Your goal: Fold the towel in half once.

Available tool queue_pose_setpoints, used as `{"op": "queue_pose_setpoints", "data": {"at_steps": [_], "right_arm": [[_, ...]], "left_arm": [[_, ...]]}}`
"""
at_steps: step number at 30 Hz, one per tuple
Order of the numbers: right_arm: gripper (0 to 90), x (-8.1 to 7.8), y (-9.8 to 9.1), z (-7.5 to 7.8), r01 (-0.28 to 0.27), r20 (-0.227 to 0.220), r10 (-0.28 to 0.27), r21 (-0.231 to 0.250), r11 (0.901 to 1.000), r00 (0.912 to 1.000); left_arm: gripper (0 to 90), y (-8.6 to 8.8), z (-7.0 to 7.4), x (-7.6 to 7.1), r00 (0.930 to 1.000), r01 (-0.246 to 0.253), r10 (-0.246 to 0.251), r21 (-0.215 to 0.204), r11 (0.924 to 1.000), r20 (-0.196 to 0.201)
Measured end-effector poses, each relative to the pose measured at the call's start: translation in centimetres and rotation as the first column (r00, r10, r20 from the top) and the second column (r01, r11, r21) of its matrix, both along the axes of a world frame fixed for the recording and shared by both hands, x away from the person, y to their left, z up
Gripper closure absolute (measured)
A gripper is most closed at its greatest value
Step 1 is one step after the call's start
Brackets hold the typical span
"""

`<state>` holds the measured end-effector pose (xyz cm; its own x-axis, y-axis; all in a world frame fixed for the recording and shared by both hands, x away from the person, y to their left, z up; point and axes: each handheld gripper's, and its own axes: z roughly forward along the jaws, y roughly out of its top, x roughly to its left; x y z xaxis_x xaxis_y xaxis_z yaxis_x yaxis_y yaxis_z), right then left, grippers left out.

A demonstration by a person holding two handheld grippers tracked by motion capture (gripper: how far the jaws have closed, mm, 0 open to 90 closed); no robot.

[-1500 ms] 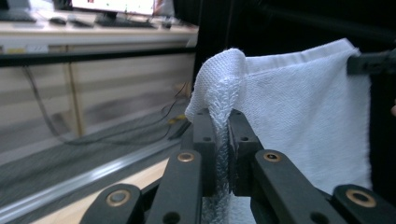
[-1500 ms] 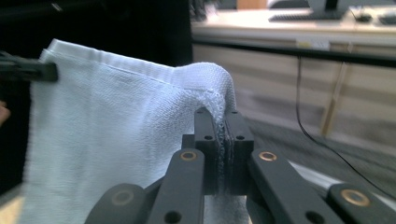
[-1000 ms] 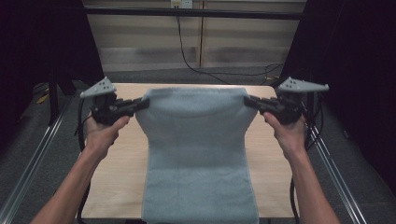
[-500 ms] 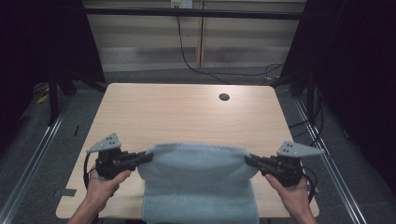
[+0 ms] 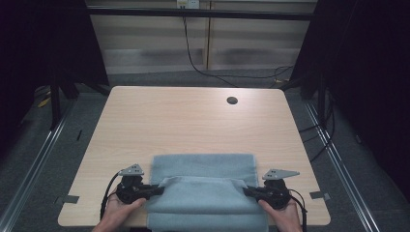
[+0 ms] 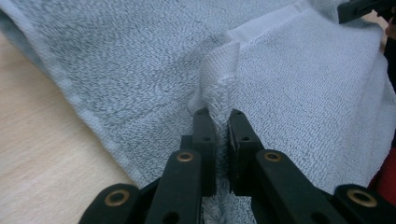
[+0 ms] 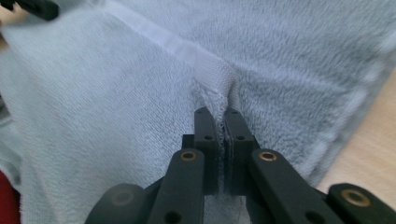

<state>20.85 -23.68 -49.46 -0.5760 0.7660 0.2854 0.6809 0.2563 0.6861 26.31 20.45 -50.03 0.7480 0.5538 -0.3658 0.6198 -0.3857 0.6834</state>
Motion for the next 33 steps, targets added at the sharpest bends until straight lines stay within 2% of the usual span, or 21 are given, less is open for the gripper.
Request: {"op": "queue_pose_setpoints", "data": {"at_steps": [2,4,5,7,8,10,14,16,19,22,24,25,28,30,33], "right_arm": [[86.6,0.1,0.2,0.1,0.001,0.005,-0.001,-0.016,0.9999,1.0000],[86.8,0.3,0.3,-0.2,0.005,-0.005,-0.005,-0.010,0.9999,1.0000],[86.8,0.4,0.3,-0.2,0.006,-0.009,-0.006,-0.010,0.9999,0.9999],[86.9,0.8,0.7,0.0,-0.008,0.007,0.009,-0.058,0.9983,0.9999],[86.9,1.1,1.0,0.1,-0.008,0.012,0.010,-0.089,0.9960,0.9999],[86.9,1.9,1.7,0.3,0.001,0.021,0.002,-0.128,0.9917,0.9998],[86.9,4.4,1.7,0.1,0.033,0.007,-0.033,-0.091,0.9953,0.9994],[86.8,6.0,1.6,-0.1,0.041,0.006,-0.040,-0.077,0.9962,0.9992],[86.8,8.4,1.9,0.1,0.066,0.015,-0.065,-0.115,0.9912,0.9978],[86.8,10.7,2.0,0.1,0.091,0.011,-0.090,-0.128,0.9876,0.9958],[86.9,12.2,2.0,0.0,0.102,0.005,-0.102,-0.123,0.9871,0.9948],[86.9,12.8,2.0,0.1,0.110,0.004,-0.110,-0.136,0.9846,0.9939],[86.8,14.4,2.7,0.2,0.121,0.009,-0.121,-0.174,0.9773,0.9926],[86.8,15.4,2.9,0.2,0.138,0.006,-0.139,-0.172,0.9753,0.9902],[86.8,16.4,3.3,0.3,0.168,0.007,-0.170,-0.184,0.9685,0.9855]], "left_arm": [[84.1,-0.1,-0.2,0.1,1.0000,-0.002,0.002,0.004,1.0000,-0.007],[84.3,-0.1,-0.2,0.4,1.0000,-0.006,0.006,0.004,1.0000,-0.004],[84.4,0.0,-0.2,0.6,0.9999,-0.013,0.013,0.010,0.9999,0.011],[84.5,-0.2,-0.2,1.7,0.9991,-0.015,0.014,0.027,0.9995,0.040],[84.6,-0.3,-0.3,2.5,0.9983,-0.042,0.041,0.024,0.9989,0.041],[84.7,-0.5,-0.4,4.2,0.9974,-0.058,0.057,0.030,0.9979,0.045],[84.8,-1.0,-0.2,8.4,0.9953,-0.077,0.072,0.066,0.9949,0.065],[84.7,-1.3,-0.4,10.6,0.9933,-0.102,0.099,0.058,0.9931,0.060],[84.7,-1.8,-0.5,12.7,0.9871,-0.146,0.141,0.061,0.9874,0.075],[84.7,-2.0,-0.4,13.8,0.9848,-0.160,0.154,0.076,0.9842,0.081],[84.7,-1.8,-0.4,14.3,0.9832,-0.168,0.162,0.075,0.9829,0.085],[84.7,-1.7,-0.5,14.4,0.9815,-0.179,0.173,0.066,0.9817,0.081],[84.7,-1.4,-0.7,14.7,0.9751,-0.209,0.204,0.046,0.9769,0.087],[84.7,-1.3,-0.8,15.0,0.9719,-0.222,0.218,0.035,0.9745,0.088],[84.6,-1.4,-0.9,15.5,0.9657,-0.239,0.232,0.049,0.9699,0.117]]}}
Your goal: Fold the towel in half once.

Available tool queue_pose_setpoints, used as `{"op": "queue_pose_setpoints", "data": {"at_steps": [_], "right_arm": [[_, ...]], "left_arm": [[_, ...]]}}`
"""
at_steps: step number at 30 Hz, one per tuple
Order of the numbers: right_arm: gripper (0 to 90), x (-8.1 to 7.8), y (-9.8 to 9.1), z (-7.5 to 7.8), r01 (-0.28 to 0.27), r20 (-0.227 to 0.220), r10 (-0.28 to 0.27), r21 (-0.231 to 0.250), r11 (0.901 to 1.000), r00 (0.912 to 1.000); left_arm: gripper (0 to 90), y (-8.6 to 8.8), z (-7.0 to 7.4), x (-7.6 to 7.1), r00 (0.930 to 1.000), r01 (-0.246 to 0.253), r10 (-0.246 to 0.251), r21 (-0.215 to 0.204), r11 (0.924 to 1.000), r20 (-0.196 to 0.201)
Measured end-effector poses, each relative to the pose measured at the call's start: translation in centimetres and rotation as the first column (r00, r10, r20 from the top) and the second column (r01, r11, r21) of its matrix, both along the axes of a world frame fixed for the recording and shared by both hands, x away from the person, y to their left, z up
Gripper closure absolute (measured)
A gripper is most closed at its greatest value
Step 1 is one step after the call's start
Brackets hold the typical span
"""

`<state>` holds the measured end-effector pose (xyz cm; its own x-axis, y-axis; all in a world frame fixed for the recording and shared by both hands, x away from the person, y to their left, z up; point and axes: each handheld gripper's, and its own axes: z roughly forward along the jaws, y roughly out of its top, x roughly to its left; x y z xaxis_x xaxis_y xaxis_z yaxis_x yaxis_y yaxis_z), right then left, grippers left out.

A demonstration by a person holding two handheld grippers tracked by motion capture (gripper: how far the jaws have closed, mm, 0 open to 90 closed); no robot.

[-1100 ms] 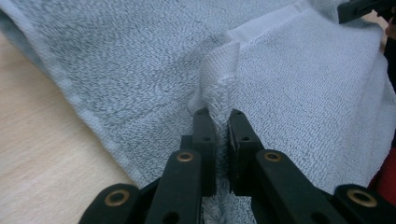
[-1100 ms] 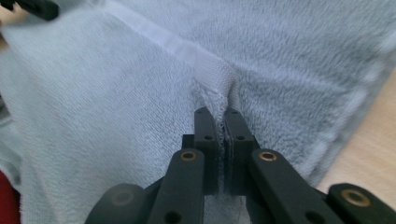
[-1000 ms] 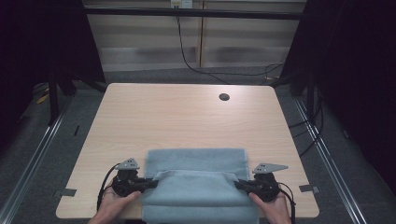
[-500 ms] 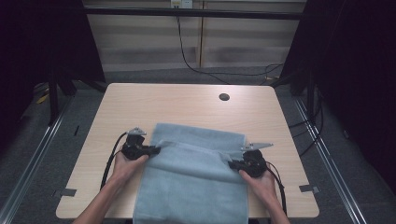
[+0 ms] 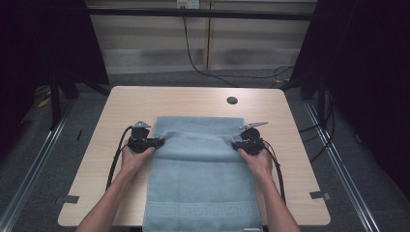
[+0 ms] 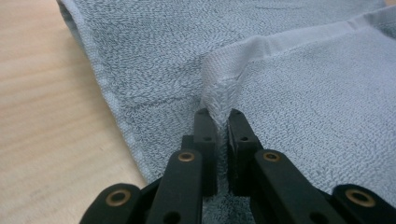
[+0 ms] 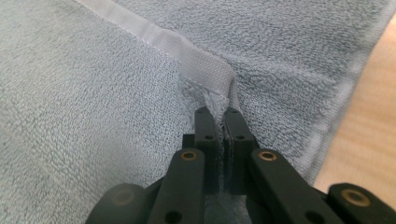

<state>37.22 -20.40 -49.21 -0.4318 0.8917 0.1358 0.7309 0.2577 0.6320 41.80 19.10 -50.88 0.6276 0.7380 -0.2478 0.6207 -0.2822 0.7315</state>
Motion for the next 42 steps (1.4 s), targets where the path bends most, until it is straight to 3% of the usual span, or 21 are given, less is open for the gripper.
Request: {"op": "queue_pose_setpoints", "data": {"at_steps": [3,7,10,12,14,16,19,23,25,29,30,31,32,33,34,35,36,38,40,41,42], "right_arm": [[86.8,0.5,0.4,0.0,0.012,0.011,-0.012,-0.026,0.9996,0.9999],[86.7,1.1,0.5,0.1,0.031,0.005,-0.031,-0.018,0.9993,0.9995],[86.7,1.3,0.5,0.3,0.022,0.015,-0.022,-0.036,0.9991,0.9997],[86.6,1.1,0.3,0.9,0.009,0.037,-0.008,-0.013,0.9999,0.9993],[86.6,0.8,-0.2,1.8,-0.004,0.075,0.002,0.032,0.9995,0.9972],[86.6,0.4,-0.8,3.0,-0.016,0.109,0.007,0.078,0.9968,0.9940],[86.6,-0.3,-1.4,5.3,-0.041,0.176,0.018,0.130,0.9907,0.9843],[86.6,-1.4,-1.8,8.9,-0.081,0.260,0.034,0.173,0.9817,0.9649],[86.6,-2.0,-2.0,10.6,-0.103,0.296,0.043,0.189,0.9766,0.9541],[86.6,-3.4,-2.6,13.4,-0.138,0.358,0.055,0.209,0.9680,0.9320],[86.6,-3.8,-2.7,13.9,-0.144,0.368,0.056,0.217,0.9655,0.9280],[86.6,-3.8,-2.7,13.9,-0.144,0.368,0.056,0.217,0.9655,0.9280],[86.5,-4.9,-3.0,14.7,-0.158,0.388,0.067,0.206,0.9657,0.9191],[86.5,-5.4,-3.0,14.9,-0.167,0.395,0.075,0.204,0.9646,0.9158],[86.5,-5.9,-3.0,15.0,-0.177,0.397,0.089,0.191,0.9654,0.9134],[86.5,-6.5,-2.9,15.0,-0.182,0.396,0.099,0.177,0.9673,0.9127],[86.5,-7.1,-2.9,14.8,-0.192,0.394,0.112,0.170,0.9666,0.9121],[86.4,-8.3,-2.8,14.2,-0.204,0.385,0.134,0.148,0.9677,0.9134],[86.3,-9.5,-2.9,13.1,-0.217,0.366,0.149,0.153,0.9641,0.9184],[86.3,-10.2,-2.9,12.4,-0.223,0.358,0.158,0.149,0.9633,0.9204],[86.3,-10.8,-2.8,11.5,-0.228,0.338,0.168,0.145,0.9629,0.9260]], "left_arm": [[84.7,0.0,-0.1,0.4,0.9998,-0.016,0.016,-0.024,0.9996,-0.013],[84.4,-0.3,0.2,1.0,0.9999,-0.014,0.014,0.022,0.9997,0.003],[84.3,-0.3,0.4,1.0,0.9994,-0.032,0.032,0.001,0.9995,-0.007],[84.2,-0.1,0.9,0.8,1.0000,-0.008,0.008,-0.001,1.0000,0.002],[84.0,0.3,1.7,0.6,1.0000,0.002,-0.001,-0.039,0.9992,0.009],[83.9,0.6,3.0,0.2,0.9989,0.009,-0.005,-0.068,0.9976,0.046],[84.0,1.1,5.4,-0.5,0.9955,0.024,-0.012,-0.129,0.9914,0.094],[83.8,1.5,8.9,-1.7,0.9873,0.061,-0.028,-0.209,0.9761,0.156],[83.8,1.7,10.5,-2.4,0.9797,0.079,-0.036,-0.213,0.9739,0.197],[83.8,2.2,13.0,-4.5,0.9692,0.113,-0.051,-0.252,0.9611,0.241],[83.8,2.4,13.9,-6.0,0.9636,0.112,-0.049,-0.230,0.9667,0.263],[83.8,2.4,13.9,-6.0,0.9636,0.112,-0.049,-0.230,0.9667,0.263],[83.8,2.4,14.3,-6.9,0.9575,0.131,-0.067,-0.217,0.9674,0.280],[83.6,2.5,14.5,-7.6,0.9531,0.174,-0.103,-0.237,0.9558,0.285],[83.4,2.6,14.5,-8.4,0.9511,0.179,-0.107,-0.234,0.9555,0.290],[83.1,2.8,14.3,-8.9,0.9517,0.175,-0.107,-0.223,0.9589,0.288],[83.0,3.0,13.9,-9.2,0.9536,0.173,-0.104,-0.233,0.9569,0.283],[82.7,3.4,12.6,-10.0,0.9560,0.157,-0.099,-0.197,0.9676,0.276],[82.1,3.7,10.8,-10.8,0.9651,0.155,-0.106,-0.199,0.9676,0.240],[81.9,3.7,9.8,-11.3,0.9650,0.161,-0.119,-0.170,0.9722,0.234],[81.8,3.6,8.9,-11.8,0.9679,0.169,-0.132,-0.163,0.9721,0.214]]}}
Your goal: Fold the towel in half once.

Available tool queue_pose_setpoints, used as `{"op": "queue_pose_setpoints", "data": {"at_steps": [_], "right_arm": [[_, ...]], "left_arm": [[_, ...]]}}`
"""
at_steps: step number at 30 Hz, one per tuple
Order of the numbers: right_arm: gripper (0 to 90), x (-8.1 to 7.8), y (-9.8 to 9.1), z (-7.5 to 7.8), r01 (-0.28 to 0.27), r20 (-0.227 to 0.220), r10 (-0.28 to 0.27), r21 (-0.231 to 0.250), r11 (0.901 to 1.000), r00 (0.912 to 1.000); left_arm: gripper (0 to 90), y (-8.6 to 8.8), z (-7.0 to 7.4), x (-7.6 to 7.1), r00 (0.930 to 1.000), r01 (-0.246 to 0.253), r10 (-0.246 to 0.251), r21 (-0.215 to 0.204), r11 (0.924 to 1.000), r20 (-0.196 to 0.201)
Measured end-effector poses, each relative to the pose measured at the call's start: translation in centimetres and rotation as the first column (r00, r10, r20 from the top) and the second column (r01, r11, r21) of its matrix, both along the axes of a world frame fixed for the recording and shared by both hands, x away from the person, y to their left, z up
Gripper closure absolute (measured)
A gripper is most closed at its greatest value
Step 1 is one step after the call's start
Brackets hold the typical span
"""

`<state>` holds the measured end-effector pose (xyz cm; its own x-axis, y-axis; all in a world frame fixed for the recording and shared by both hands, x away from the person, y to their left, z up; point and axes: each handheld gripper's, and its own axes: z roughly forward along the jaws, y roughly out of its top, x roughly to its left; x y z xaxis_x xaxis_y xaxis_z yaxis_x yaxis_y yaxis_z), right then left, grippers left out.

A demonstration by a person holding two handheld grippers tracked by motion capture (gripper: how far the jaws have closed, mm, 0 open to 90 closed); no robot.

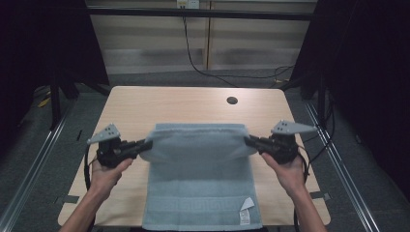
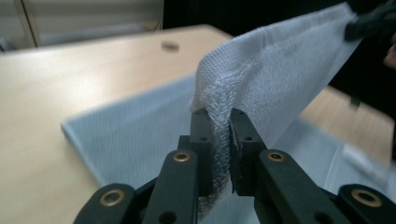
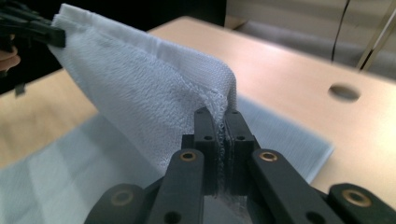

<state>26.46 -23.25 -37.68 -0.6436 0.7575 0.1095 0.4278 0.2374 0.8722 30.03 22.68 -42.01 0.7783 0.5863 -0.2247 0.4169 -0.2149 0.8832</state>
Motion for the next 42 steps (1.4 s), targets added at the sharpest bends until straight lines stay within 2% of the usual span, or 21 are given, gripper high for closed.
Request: {"op": "queue_pose_setpoints", "data": {"at_steps": [2,4,8,9,11,12,13,15,19,22,24,25,26,28,30,32,37,38,39,40,42], "right_arm": [[86.2,-1.2,0.1,-1.8,-0.005,-0.034,0.004,-0.017,0.9999,0.9994],[86.0,-2.2,0.2,-3.6,-0.010,-0.070,0.008,-0.027,0.9996,0.9976],[84.6,-4.5,0.0,-6.1,-0.011,-0.111,0.012,0.010,0.9999,0.9938],[84.3,-5.0,-0.2,-6.7,-0.014,-0.122,0.017,0.023,0.9996,0.9924],[82.9,-6.1,-0.2,-7.7,-0.021,-0.136,0.023,0.017,0.9996,0.9904],[82.2,-6.6,-0.3,-8.1,-0.021,-0.140,0.021,0.000,0.9998,0.9899],[81.9,-7.0,-0.5,-8.4,-0.015,-0.141,0.014,-0.005,0.9999,0.9899],[81.4,-7.7,-1.1,-8.8,-0.006,-0.146,0.012,0.045,0.9990,0.9892],[78.0,-9.5,-1.3,-9.3,-0.007,-0.162,0.013,0.035,0.9994,0.9868],[74.0,-10.8,-1.3,-9.4,-0.011,-0.158,0.015,0.029,0.9995,0.9873],[71.2,-11.4,-1.4,-9.2,-0.016,-0.154,0.021,0.032,0.9994,0.9878],[70.5,-11.7,-1.4,-9.0,-0.018,-0.148,0.022,0.032,0.9993,0.9888],[68.4,-11.9,-1.6,-8.7,-0.010,-0.138,0.015,0.034,0.9994,0.9903],[67.4,-11.8,-2.0,-8.0,-0.001,-0.120,0.008,0.054,0.9985,0.9927],[67.4,-11.4,-2.3,-7.3,0.010,-0.104,-0.003,0.061,0.9981,0.9946],[66.7,-10.6,-2.3,-7.2,0.010,-0.106,-0.003,0.065,0.9978,0.9944],[59.8,-7.6,-1.2,-8.9,-0.006,-0.160,0.013,0.045,0.9990,0.9871],[57.7,-6.9,-0.9,-9.2,-0.012,-0.172,0.016,0.027,0.9996,0.9849],[57.7,-6.9,-0.9,-9.2,-0.012,-0.172,0.016,0.027,0.9996,0.9849],[53.8,-5.3,-0.3,-9.6,-0.031,-0.190,0.030,-0.004,0.9995,0.9813],[50.9,-4.1,0.0,-9.8,-0.027,-0.203,0.024,-0.012,0.9996,0.9789]], "left_arm": [[81.8,-0.2,-1.7,-1.1,0.9993,0.022,-0.021,0.030,0.9993,-0.029],[81.6,-0.2,-3.1,-2.2,0.9978,0.037,-0.035,0.032,0.9988,-0.056],[79.6,-0.1,-5.1,-3.9,0.9952,0.057,-0.053,0.052,0.9970,-0.082],[79.4,-0.1,-5.4,-4.1,0.9931,0.072,-0.065,0.068,0.9951,-0.098],[77.7,-0.1,-5.9,-5.0,0.9904,0.077,-0.071,0.048,0.9959,-0.119],[77.6,-0.3,-6.2,-5.4,0.9882,0.090,-0.083,0.056,0.9943,-0.129],[76.7,-0.4,-6.3,-5.9,0.9882,0.101,-0.090,0.086,0.9911,-0.124],[75.9,-0.6,-6.3,-6.4,0.9861,0.123,-0.111,0.091,0.9883,-0.123],[71.6,-0.5,-6.4,-7.4,0.9818,0.150,-0.134,0.110,0.9826,-0.134],[66.5,0.0,-6.3,-8.1,0.9777,0.163,-0.151,0.071,0.9841,-0.146],[64.1,0.4,-6.0,-8.1,0.9696,0.188,-0.183,0.016,0.9820,-0.162],[61.8,0.6,-5.9,-8.1,0.9680,0.185,-0.183,-0.006,0.9827,-0.172],[61.2,0.8,-5.8,-8.1,0.9714,0.172,-0.170,-0.007,0.9851,-0.165],[58.8,1.1,-5.6,-8.0,0.9709,0.162,-0.167,-0.039,0.9860,-0.172],[56.3,1.3,-5.4,-8.0,0.9750,0.153,-0.155,-0.023,0.9879,-0.159],[54.3,1.4,-5.5,-7.5,0.9763,0.124,-0.126,-0.021,0.9921,-0.176],[52.0,0.9,-6.2,-4.9,0.9786,0.087,-0.074,0.059,0.9944,-0.192],[51.6,0.8,-6.4,-4.2,0.9770,0.082,-0.067,0.067,0.9944,-0.202],[51.4,0.8,-6.4,-4.2,0.9770,0.082,-0.067,0.067,0.9944,-0.202],[51.2,0.5,-6.7,-2.7,0.9782,0.052,-0.034,0.083,0.9952,-0.205],[50.2,0.2,-6.8,-1.7,0.9810,0.037,-0.016,0.108,0.9935,-0.194]]}}
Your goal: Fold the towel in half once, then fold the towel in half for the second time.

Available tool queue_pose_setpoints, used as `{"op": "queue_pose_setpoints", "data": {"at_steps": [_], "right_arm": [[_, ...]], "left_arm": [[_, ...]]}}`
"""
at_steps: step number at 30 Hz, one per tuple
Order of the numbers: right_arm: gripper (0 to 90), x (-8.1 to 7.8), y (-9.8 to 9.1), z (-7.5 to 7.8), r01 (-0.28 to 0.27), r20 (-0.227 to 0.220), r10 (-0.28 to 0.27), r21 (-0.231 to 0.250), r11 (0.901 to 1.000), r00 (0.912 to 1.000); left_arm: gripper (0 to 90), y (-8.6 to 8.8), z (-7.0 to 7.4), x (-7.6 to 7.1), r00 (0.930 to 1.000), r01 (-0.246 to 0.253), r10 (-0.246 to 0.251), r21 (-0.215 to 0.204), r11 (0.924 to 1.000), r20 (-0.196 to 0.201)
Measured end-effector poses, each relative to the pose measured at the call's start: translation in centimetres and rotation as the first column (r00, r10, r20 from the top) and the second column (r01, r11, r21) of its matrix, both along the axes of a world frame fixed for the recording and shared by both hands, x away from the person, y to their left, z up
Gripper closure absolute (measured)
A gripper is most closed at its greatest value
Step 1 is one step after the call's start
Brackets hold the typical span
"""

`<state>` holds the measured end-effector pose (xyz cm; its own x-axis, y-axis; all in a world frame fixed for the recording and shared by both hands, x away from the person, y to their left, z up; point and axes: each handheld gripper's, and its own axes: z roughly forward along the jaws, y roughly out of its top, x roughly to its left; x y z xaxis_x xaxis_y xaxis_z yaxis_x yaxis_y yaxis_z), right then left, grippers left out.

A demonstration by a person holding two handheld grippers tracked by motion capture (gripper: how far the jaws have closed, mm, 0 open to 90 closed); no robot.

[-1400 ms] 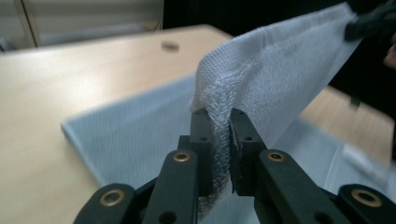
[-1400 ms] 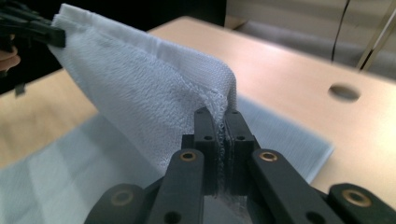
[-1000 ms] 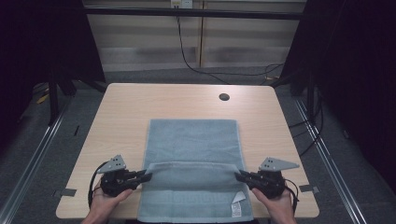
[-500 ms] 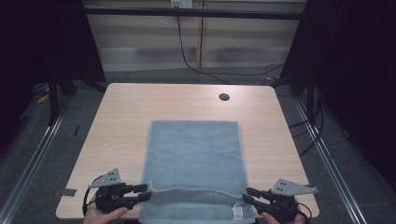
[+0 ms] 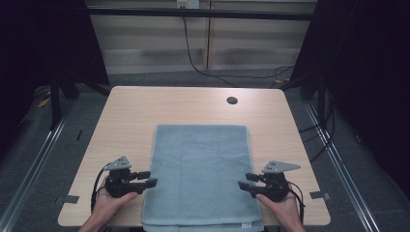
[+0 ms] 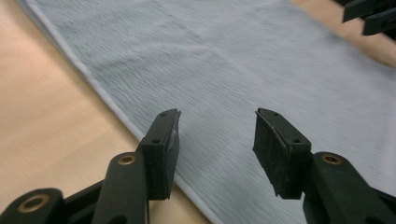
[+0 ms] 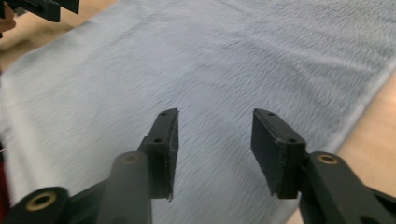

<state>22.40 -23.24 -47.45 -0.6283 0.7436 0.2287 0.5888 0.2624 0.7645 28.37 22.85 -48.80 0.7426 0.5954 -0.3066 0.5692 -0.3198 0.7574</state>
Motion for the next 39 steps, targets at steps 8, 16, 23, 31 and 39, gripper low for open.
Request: {"op": "queue_pose_setpoints", "data": {"at_steps": [8,16,23,31,39], "right_arm": [[45.8,5.6,1.0,-0.8,0.030,-0.033,-0.032,-0.042,0.9986,0.9989],[43.1,8.0,1.7,-2.3,0.098,-0.032,-0.101,-0.094,0.9907,0.9943],[45.5,7.4,2.2,-2.6,0.112,-0.028,-0.118,-0.152,0.9820,0.9926],[48.0,4.7,2.0,-2.4,0.078,-0.030,-0.085,-0.168,0.9827,0.9960],[47.9,3.3,2.1,-2.1,0.038,-0.048,-0.048,-0.183,0.9823,0.9977]], "left_arm": [[50.3,-1.6,-0.7,4.4,0.9991,-0.041,0.041,0.050,0.9979,0.014],[48.6,-3.7,-1.6,6.0,0.9986,-0.045,0.043,0.086,0.9953,0.031],[48.7,-3.4,-1.9,5.3,0.9988,-0.032,0.030,0.071,0.9970,0.038],[49.8,-3.0,-1.9,3.0,0.9994,0.004,-0.006,0.062,0.9980,0.033],[49.4,-2.6,-1.9,1.7,0.9996,0.025,-0.025,0.047,0.9986,0.013]]}}
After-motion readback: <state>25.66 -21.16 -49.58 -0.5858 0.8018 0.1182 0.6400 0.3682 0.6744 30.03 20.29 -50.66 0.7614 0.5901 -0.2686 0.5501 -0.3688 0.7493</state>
